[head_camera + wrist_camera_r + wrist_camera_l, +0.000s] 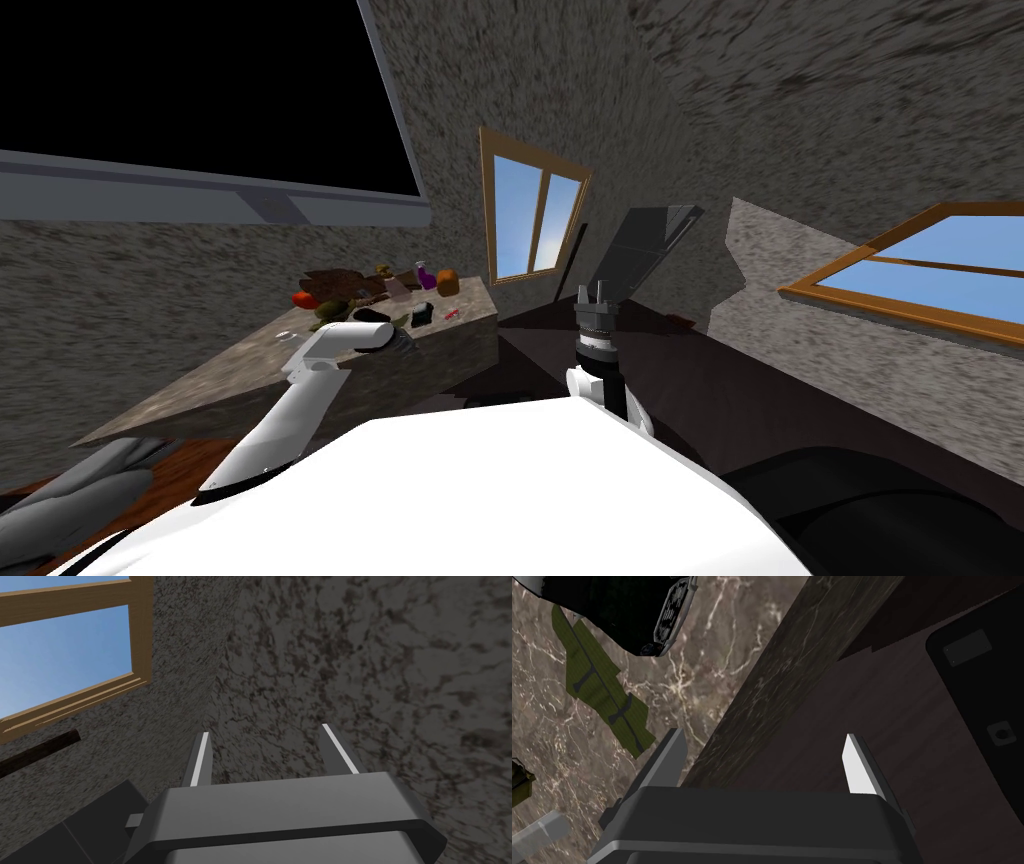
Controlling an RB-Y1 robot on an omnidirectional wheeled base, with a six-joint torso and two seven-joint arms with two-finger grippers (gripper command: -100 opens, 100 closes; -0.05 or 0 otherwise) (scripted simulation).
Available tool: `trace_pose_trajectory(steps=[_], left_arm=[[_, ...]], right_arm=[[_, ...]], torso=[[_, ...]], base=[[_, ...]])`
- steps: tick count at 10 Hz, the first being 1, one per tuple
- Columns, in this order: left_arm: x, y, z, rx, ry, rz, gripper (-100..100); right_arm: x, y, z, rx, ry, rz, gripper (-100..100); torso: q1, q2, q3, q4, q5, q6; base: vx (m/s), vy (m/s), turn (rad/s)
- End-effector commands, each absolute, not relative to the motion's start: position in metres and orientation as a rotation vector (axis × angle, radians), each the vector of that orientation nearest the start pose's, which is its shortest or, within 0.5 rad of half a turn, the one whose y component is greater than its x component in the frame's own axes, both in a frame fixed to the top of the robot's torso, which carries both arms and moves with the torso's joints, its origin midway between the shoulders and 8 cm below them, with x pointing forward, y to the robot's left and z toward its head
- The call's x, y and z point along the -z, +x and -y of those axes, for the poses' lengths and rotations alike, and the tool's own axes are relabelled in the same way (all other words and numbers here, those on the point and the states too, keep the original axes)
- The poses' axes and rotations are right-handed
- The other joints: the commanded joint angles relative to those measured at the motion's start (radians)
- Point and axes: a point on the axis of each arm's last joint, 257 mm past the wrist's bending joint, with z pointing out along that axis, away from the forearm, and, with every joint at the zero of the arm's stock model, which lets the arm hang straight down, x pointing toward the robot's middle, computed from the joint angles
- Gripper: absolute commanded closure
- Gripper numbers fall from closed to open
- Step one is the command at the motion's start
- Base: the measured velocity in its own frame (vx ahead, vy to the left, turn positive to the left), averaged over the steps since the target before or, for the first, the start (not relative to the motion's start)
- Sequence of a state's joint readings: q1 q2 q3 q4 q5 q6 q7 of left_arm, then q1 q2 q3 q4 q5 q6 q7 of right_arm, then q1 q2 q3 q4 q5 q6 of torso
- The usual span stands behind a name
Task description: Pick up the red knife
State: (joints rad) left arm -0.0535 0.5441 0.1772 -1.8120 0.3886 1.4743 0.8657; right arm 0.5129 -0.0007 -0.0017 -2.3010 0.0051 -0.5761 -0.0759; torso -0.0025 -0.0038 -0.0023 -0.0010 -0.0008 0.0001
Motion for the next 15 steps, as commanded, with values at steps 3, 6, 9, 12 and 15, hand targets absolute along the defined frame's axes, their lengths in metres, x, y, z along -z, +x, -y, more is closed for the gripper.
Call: trace_pose_trajectory(steps=[3,6,9,12,15], left_arm=[[0.318,0.396,-0.43,0.415,-2.715,-0.893,-100],[0.318,0.389,-0.429,0.356,-2.761,-0.886,-100],[0.317,0.382,-0.426,0.282,-2.826,-0.877,-100],[0.317,0.372,-0.42,0.187,-2.903,-0.882,-100],[0.32,0.362,-0.413,0.11,-2.956,-0.896,-100]], right_arm=[[-0.044,0.325,0.277,-1.384,0.609,-0.538,0],[-0.044,0.325,0.277,-1.384,0.609,-0.538,0],[-0.044,0.325,0.277,-1.384,0.609,-0.538,0],[-0.044,0.325,0.277,-1.384,0.609,-0.538,0],[-0.044,0.325,0.277,-1.383,0.609,-0.538,0]], torso=[[0.0,0.0,0.0,0.0,0.0,0.0],[0.0,-0.001,0.0,0.0,0.0,0.0],[0.0,-0.004,-0.002,-0.001,0.0,0.0],[0.001,-0.004,-0.002,-0.001,0.0,0.0],[0.003,-0.009,-0.005,-0.002,0.001,0.0]], base=[[0.054,-0.052,-0.026],[0.056,-0.033,-0.025],[0.093,-0.035,-0.046],[0.113,-0.022,-0.062],[0.186,0.008,-0.075]])
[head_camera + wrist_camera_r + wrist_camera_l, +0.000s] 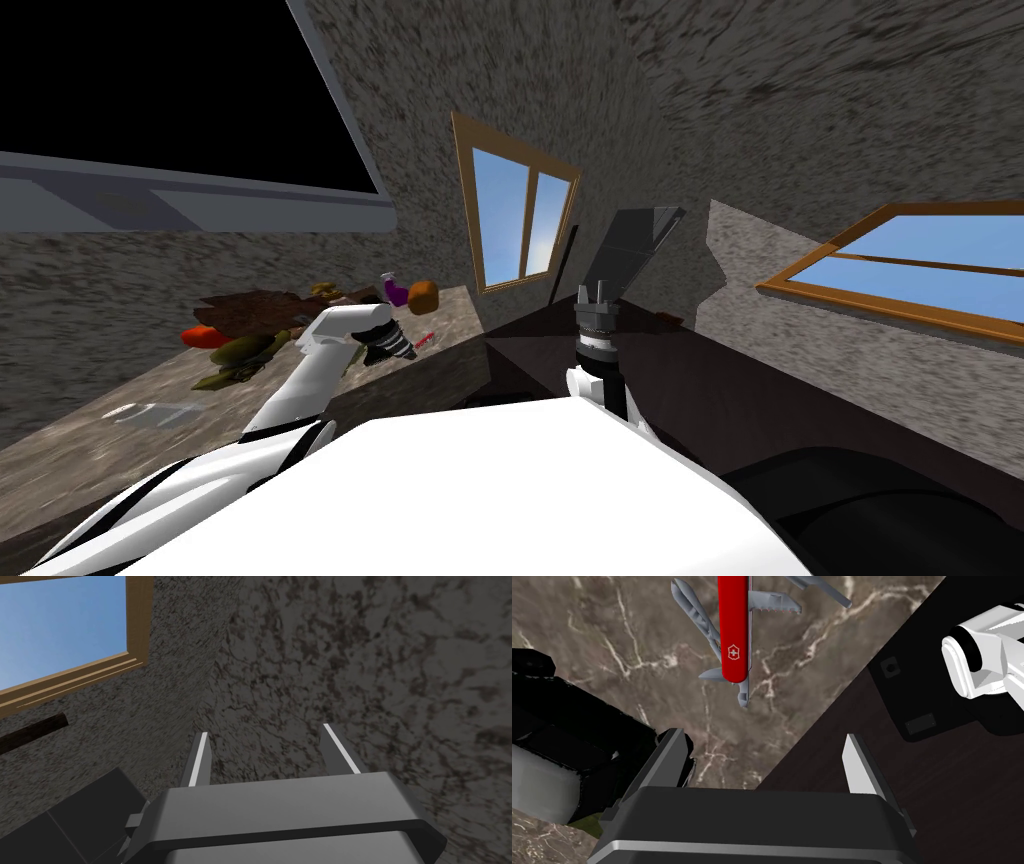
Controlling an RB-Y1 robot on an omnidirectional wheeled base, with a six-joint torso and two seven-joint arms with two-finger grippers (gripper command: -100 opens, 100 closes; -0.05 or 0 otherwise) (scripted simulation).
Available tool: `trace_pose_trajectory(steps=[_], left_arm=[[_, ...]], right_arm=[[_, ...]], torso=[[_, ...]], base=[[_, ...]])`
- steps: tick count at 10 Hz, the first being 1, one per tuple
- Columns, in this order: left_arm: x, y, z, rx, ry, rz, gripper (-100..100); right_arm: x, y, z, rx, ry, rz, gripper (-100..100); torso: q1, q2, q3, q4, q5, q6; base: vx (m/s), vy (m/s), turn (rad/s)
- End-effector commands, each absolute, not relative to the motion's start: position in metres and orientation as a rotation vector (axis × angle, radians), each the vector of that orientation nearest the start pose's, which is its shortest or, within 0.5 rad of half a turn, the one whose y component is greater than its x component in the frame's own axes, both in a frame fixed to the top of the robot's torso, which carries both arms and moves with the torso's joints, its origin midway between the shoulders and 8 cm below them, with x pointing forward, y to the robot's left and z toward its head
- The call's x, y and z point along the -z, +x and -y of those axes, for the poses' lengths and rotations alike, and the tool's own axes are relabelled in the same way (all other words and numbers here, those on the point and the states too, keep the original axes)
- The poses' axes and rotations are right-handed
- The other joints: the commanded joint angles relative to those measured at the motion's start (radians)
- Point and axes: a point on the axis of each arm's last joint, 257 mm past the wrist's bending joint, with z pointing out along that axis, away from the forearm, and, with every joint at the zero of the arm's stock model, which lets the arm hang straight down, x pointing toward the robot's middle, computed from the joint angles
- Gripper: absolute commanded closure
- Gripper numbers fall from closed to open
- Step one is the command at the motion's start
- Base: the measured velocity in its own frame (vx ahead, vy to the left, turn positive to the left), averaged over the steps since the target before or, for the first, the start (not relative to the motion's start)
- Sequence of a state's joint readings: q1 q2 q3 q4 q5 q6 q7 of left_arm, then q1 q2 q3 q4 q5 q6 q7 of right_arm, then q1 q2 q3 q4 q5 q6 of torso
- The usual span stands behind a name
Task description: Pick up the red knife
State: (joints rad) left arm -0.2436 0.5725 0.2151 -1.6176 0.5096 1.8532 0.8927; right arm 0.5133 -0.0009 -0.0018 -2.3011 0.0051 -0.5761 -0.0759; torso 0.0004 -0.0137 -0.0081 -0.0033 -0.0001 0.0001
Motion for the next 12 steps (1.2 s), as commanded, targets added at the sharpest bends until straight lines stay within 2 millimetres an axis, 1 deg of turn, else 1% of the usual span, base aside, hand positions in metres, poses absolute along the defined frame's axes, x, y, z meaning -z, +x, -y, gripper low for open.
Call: trace_pose_trajectory(steps=[1,2,3,4,7,8,9,12], left_arm=[[0.325,0.357,-0.411,0.076,-2.975,-0.899,-100],[0.322,0.359,-0.412,0.098,-2.963,-0.896,-100],[0.322,0.358,-0.412,0.093,-2.966,-0.897,0],[0.331,0.359,-0.413,0.099,-2.964,-0.899,-100],[0.344,0.361,-0.415,0.105,-2.96,-0.902,-100],[0.341,0.361,-0.415,0.101,-2.962,-0.9,-100],[0.342,0.361,-0.415,0.104,-2.961,-0.901,100],[0.342,0.361,-0.414,0.104,-2.962,-0.902,100]], right_arm=[[-0.044,0.325,0.277,-1.383,0.609,-0.538,0],[-0.044,0.325,0.277,-1.383,0.609,-0.538,0],[-0.044,0.325,0.277,-1.383,0.609,-0.538,0],[-0.044,0.325,0.277,-1.384,0.609,-0.538,0],[-0.044,0.325,0.277,-1.384,0.609,-0.538,0],[-0.044,0.325,0.277,-1.384,0.609,-0.538,0],[-0.044,0.325,0.277,-1.384,0.609,-0.538,0],[-0.044,0.325,0.277,-1.384,0.609,-0.538,0]], torso=[[0.0,0.0,0.0,0.0,0.0,0.0],[0.003,-0.002,-0.001,0.0,0.0,0.0],[0.002,0.004,0.002,0.0,0.001,0.0],[0.0,0.01,0.005,0.002,0.0,0.0],[-0.001,0.015,0.008,0.003,0.0,-0.001],[-0.001,0.015,0.008,0.003,0.0,-0.001],[-0.001,0.015,0.008,0.003,0.0,0.0],[0.0,0.014,0.008,0.003,0.0,-0.001]], base=[[0.239,0.053,-0.087],[0.111,0.035,-0.022],[0.019,0.005,0.002],[0.005,-0.004,0.006],[-0.011,-0.011,0.009],[0.0,0.0,0.0],[0.0,0.0,0.0],[0.0,0.0,0.0]])
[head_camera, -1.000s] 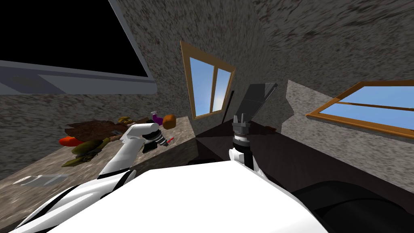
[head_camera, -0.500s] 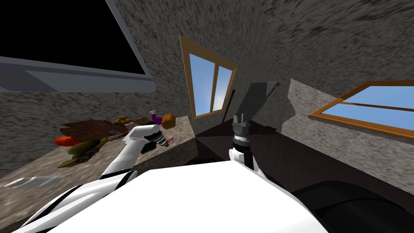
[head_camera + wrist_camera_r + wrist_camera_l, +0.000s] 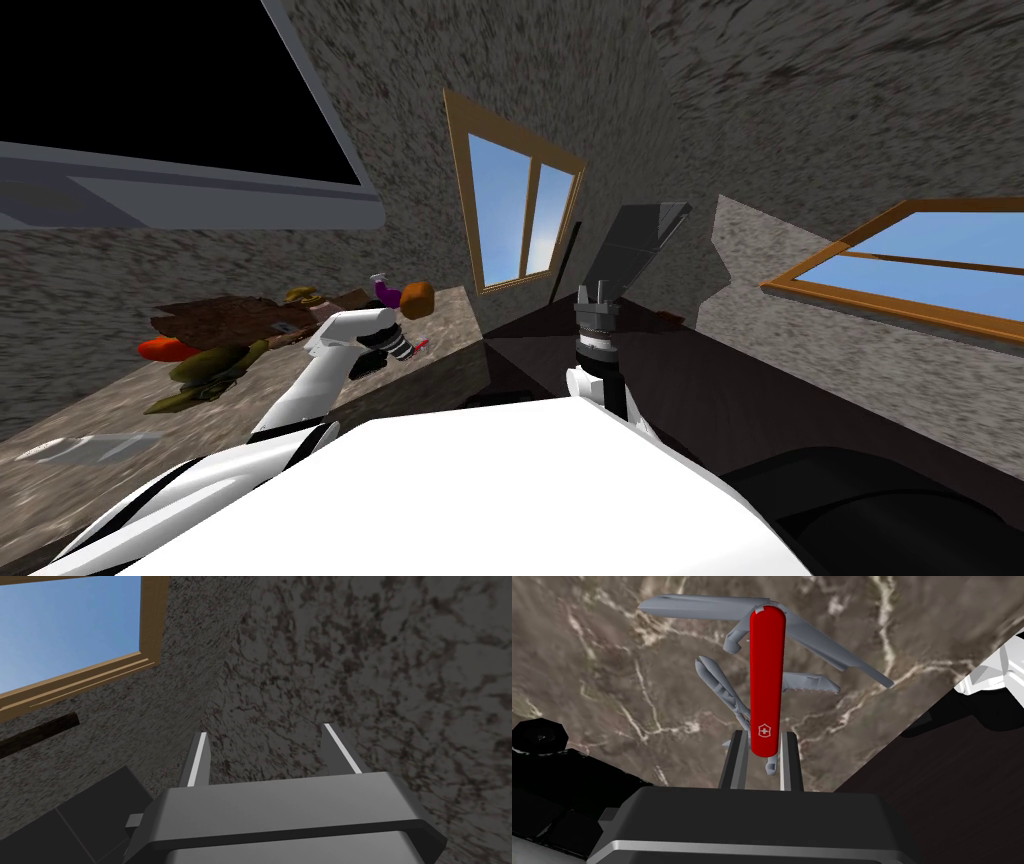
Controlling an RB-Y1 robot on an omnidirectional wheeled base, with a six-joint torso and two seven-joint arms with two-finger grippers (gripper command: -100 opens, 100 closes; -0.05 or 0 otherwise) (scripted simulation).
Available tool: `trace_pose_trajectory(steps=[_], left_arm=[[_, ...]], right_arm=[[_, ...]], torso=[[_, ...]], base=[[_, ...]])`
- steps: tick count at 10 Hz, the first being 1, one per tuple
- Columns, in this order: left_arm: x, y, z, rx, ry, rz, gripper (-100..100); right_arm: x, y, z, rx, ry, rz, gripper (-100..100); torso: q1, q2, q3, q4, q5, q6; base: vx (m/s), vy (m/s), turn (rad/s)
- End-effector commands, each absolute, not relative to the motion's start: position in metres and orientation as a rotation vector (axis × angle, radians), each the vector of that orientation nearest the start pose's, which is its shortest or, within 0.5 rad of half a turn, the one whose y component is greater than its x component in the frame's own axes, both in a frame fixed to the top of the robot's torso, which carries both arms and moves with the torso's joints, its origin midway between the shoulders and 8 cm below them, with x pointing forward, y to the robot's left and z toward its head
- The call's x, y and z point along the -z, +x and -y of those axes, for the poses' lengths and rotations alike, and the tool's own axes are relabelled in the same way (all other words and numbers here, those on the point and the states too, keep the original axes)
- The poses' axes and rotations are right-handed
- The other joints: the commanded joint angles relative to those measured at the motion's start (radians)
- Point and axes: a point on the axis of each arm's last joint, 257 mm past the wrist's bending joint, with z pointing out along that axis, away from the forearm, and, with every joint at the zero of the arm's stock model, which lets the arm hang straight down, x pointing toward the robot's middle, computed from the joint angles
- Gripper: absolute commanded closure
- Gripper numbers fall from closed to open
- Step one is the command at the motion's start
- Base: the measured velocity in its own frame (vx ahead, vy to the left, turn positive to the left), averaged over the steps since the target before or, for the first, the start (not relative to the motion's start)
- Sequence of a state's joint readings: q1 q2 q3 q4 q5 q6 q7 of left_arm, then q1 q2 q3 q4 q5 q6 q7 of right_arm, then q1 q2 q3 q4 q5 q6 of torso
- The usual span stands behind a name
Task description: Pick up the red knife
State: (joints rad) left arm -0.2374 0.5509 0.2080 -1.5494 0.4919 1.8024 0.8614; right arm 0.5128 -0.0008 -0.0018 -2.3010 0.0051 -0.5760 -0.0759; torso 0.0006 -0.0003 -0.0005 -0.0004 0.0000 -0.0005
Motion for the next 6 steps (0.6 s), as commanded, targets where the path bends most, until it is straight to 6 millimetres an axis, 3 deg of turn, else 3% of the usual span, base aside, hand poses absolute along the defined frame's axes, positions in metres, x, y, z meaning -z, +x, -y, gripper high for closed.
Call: trace_pose_trajectory(steps=[1,2,3,6], left_arm=[[0.342,0.361,-0.414,0.104,-2.962,-0.902,100],[0.342,0.361,-0.414,0.104,-2.962,-0.902,0],[0.333,0.36,-0.413,0.1,-2.963,-0.899,100],[0.327,0.36,-0.413,0.099,-2.963,-0.899,100]], right_arm=[[-0.044,0.325,0.277,-1.384,0.609,-0.538,0],[-0.044,0.325,0.277,-1.384,0.609,-0.538,0],[-0.044,0.325,0.277,-1.384,0.609,-0.538,0],[-0.044,0.325,0.277,-1.384,0.609,-0.538,0]], torso=[[0.0,0.0,0.0,0.0,0.0,0.0],[0.0,0.0,0.0,0.0,0.0,0.0],[0.0,0.0,0.0,0.0,0.0,0.0],[0.001,-0.001,0.0,0.0,0.0,0.0]], base=[[0.0,0.0,0.0],[0.0,0.0,0.0],[0.007,0.005,-0.012],[0.009,0.012,-0.007]])
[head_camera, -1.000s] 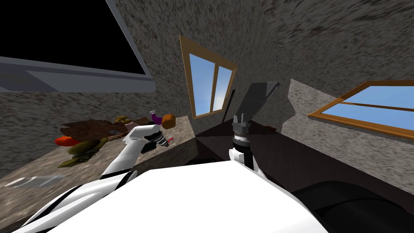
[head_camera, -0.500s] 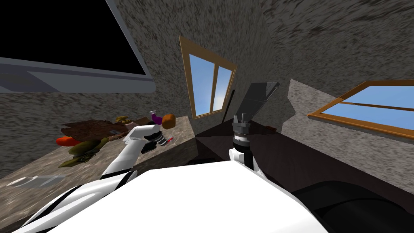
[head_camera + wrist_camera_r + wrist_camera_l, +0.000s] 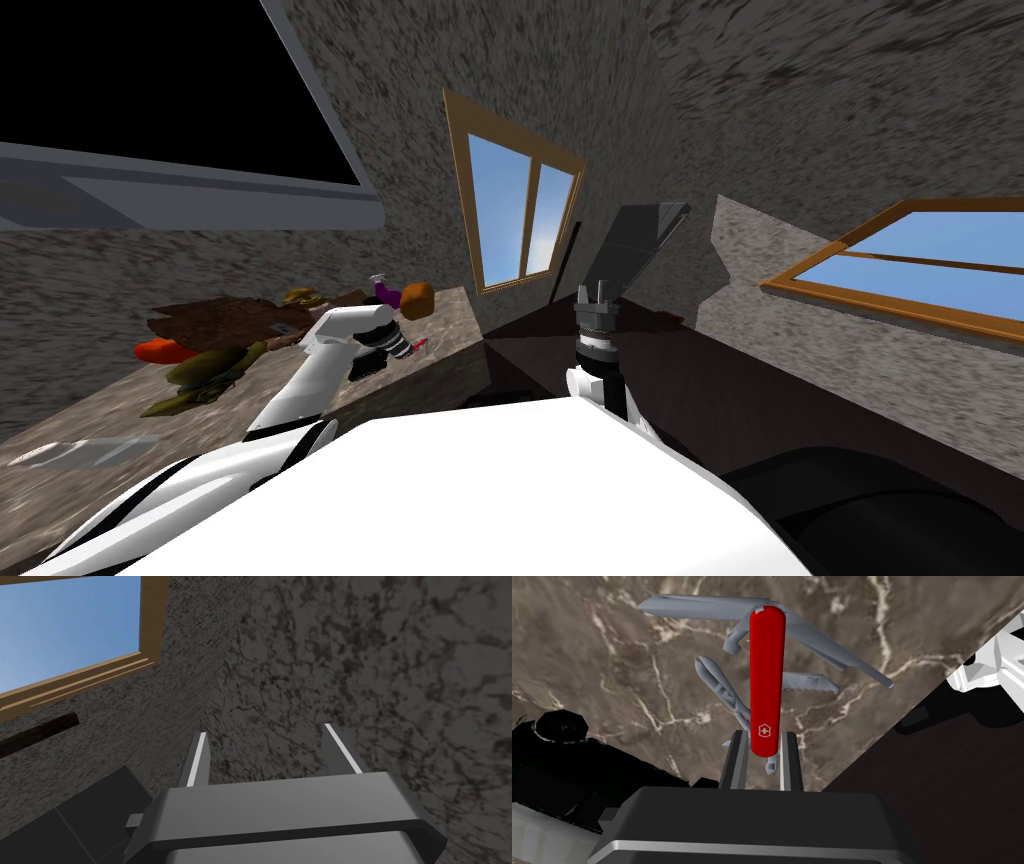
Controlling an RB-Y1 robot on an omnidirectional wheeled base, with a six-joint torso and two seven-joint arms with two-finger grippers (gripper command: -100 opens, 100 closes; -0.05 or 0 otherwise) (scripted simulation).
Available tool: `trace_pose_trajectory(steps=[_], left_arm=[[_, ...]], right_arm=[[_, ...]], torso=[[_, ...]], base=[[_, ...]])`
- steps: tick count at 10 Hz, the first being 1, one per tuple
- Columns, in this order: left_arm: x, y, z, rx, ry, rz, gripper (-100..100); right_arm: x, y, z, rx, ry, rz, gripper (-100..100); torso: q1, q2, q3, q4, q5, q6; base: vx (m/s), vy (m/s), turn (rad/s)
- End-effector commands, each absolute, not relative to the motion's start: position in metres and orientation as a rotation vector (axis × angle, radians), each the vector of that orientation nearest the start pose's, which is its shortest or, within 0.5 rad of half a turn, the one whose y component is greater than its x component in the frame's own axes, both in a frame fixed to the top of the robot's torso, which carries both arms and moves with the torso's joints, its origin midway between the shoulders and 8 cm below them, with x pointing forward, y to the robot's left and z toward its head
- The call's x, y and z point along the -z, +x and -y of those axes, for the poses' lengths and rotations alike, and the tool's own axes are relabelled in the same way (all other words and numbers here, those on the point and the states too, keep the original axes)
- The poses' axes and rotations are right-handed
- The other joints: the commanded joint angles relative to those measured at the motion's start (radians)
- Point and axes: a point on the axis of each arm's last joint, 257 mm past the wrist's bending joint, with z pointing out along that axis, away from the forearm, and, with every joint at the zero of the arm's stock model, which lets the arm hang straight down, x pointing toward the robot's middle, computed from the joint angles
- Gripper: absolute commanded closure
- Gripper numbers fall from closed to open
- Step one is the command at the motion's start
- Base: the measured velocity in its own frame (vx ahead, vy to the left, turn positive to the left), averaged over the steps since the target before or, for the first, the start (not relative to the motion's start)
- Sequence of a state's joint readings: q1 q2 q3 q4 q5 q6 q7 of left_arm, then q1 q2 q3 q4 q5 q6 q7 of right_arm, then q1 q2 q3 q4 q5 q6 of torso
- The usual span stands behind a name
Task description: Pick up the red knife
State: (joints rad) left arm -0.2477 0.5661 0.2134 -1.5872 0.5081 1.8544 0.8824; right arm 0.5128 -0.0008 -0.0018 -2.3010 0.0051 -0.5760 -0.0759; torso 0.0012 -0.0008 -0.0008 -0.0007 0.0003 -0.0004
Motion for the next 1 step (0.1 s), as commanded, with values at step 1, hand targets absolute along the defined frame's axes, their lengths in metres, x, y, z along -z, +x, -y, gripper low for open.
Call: trace_pose_trajectory(steps=[1], left_arm=[[0.3265,0.3604,-0.4132,0.098,-2.964,-0.898,0]], right_arm=[[-0.0436,0.3252,0.2767,-1.384,0.609,-0.538,0]], torso=[[0.0,0.0,0.0,0.0,0.0,0.0]], base=[[0.0,0.0,0.0]])
